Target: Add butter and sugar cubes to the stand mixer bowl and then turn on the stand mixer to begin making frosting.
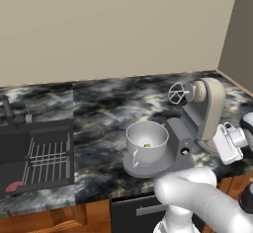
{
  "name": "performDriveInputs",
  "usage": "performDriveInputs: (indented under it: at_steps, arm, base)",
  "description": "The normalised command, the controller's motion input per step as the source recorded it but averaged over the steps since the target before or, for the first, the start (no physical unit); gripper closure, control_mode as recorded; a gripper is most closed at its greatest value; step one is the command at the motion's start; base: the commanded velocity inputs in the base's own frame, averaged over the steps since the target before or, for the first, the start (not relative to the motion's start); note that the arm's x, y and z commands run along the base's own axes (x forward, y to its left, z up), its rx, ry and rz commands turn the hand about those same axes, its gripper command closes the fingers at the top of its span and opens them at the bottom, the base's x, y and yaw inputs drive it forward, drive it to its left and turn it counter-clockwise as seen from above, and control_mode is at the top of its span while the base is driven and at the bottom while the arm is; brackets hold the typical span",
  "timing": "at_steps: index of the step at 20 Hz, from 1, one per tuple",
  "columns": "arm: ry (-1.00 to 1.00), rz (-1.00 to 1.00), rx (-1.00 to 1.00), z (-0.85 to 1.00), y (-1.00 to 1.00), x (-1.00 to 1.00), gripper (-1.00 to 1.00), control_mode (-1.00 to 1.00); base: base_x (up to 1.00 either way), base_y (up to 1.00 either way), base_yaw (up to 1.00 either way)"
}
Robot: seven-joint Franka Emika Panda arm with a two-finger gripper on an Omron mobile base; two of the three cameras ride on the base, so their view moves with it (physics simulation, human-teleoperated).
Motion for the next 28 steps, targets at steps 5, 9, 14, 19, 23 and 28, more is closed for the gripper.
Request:
performDriveInputs:
  at_steps: [5, 9, 14, 19, 23, 28]
  arm:
    - [0.01, 0.0, 0.0, -0.1, -0.01, 0.3, -1.0, -1.0]
    - [0.02, 0.0, 0.0, -0.16, -0.01, 0.3, -1.0, -1.0]
    - [0.02, 0.0, 0.0, -0.21, 0.0, 0.23, -1.0, -1.0]
    - [0.03, 0.0, 0.0, -0.27, 0.0, 0.12, -1.0, -1.0]
    - [0.04, 0.0, 0.0, -0.25, 0.0, 0.09, -1.0, -1.0]
    - [0.07, 0.0, 0.0, -0.09, 0.0, 0.08, -1.0, -1.0]
  base:
    - [0.0, 0.0, 0.0]
    - [0.0, 0.0, 0.0]
    - [0.0, 0.0, 0.0]
    - [0.0, 0.0, 0.0]
    - [0.0, 0.0, 0.0]
    - [0.0, 0.0, 0.0]
